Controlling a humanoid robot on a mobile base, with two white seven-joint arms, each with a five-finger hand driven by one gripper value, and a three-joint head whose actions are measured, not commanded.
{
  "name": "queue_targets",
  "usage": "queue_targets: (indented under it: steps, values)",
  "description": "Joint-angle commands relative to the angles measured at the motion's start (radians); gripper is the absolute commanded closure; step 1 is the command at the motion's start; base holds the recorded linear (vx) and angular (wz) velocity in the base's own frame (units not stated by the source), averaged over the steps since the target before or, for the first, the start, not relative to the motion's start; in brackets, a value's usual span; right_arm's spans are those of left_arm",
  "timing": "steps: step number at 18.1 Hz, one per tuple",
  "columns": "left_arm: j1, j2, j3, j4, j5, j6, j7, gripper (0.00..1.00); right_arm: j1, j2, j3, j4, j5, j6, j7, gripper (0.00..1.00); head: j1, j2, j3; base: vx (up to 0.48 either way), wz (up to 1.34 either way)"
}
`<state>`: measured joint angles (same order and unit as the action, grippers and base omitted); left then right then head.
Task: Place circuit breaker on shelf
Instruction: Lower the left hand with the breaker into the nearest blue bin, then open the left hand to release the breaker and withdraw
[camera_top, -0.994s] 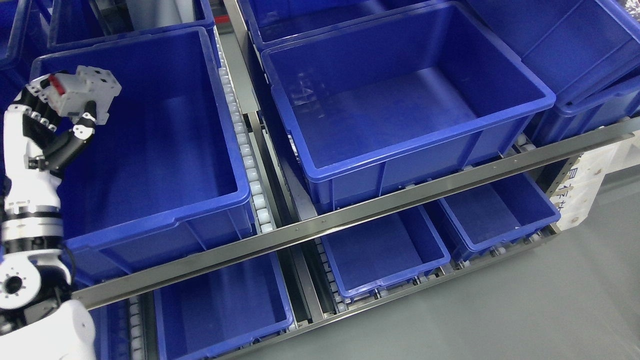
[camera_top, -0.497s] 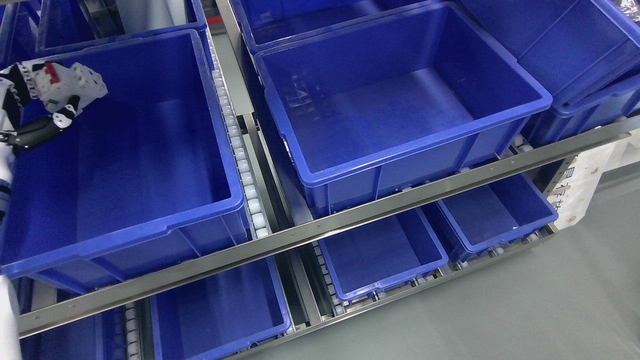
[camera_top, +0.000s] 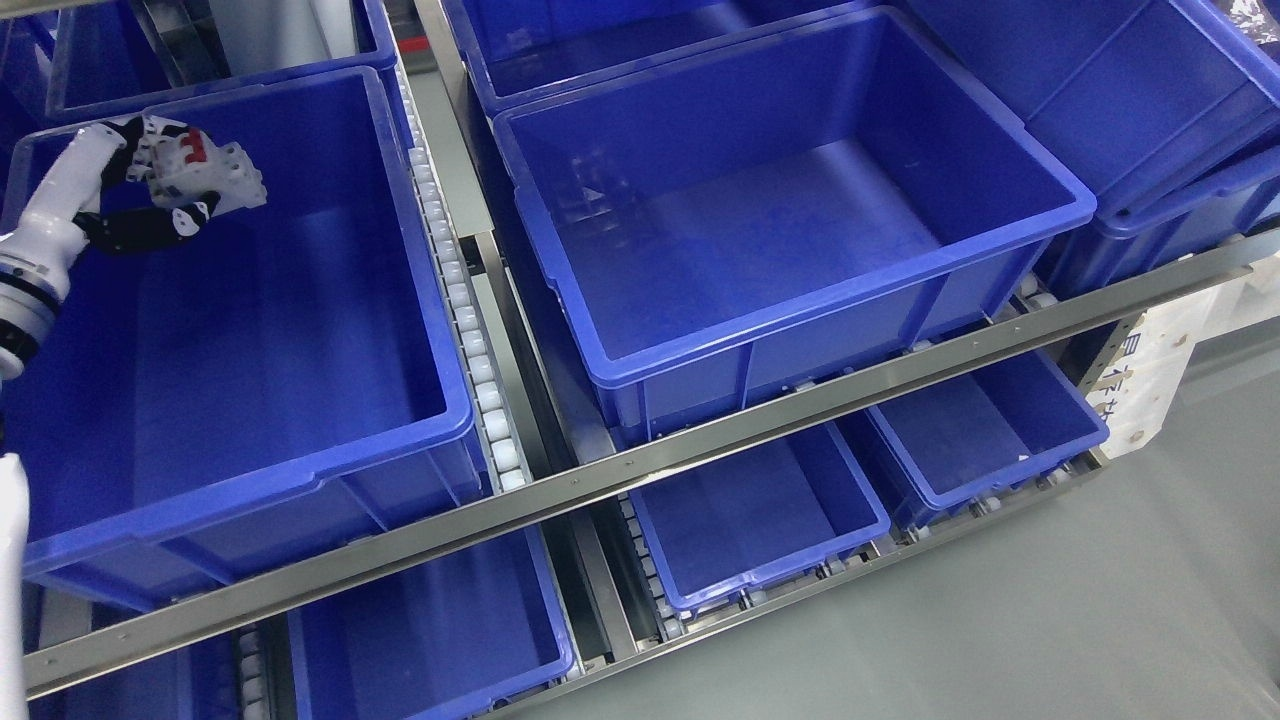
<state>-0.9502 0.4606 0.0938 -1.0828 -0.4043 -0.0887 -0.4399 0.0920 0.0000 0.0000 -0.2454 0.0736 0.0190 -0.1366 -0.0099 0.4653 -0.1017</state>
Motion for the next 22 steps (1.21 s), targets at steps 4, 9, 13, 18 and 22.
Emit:
queue_targets:
  steps: [4,9,13,18,22]
  values:
    - [-0.091,-0.036,-0.180,0.398,-0.139,-0.005,0.000,0.77,0.000,-0.017,0.020,0.000,0.000,0.059,0.000,0.00,0.0000,0.000,0.000,0.019,0.00]
    - [-0.183,-0.083,-0.235,0.520,-0.148,-0.005,0.007,0.75,0.000,-0.017,0.020,0.000,0.000,0.059,0.000,0.00,0.0000,0.000,0.000,0.022,-0.02]
    - [-0.199,-0.076,-0.236,0.537,-0.157,-0.002,0.009,0.49,0.000,-0.017,0.020,0.000,0.000,0.059,0.000,0.00,0.0000,0.000,0.000,0.032,-0.01]
    - [-0.208,-0.068,-0.226,0.535,-0.157,0.001,0.010,0.27,0.000,-0.017,0.020,0.000,0.000,0.059,0.000,0.00,0.0000,0.000,0.000,0.032,-0.02]
    - [-0.239,-0.053,-0.194,0.506,-0.153,0.001,0.065,0.05,0.000,-0.017,0.020,0.000,0.000,0.059,0.000,0.00,0.0000,0.000,0.000,0.030,0.00]
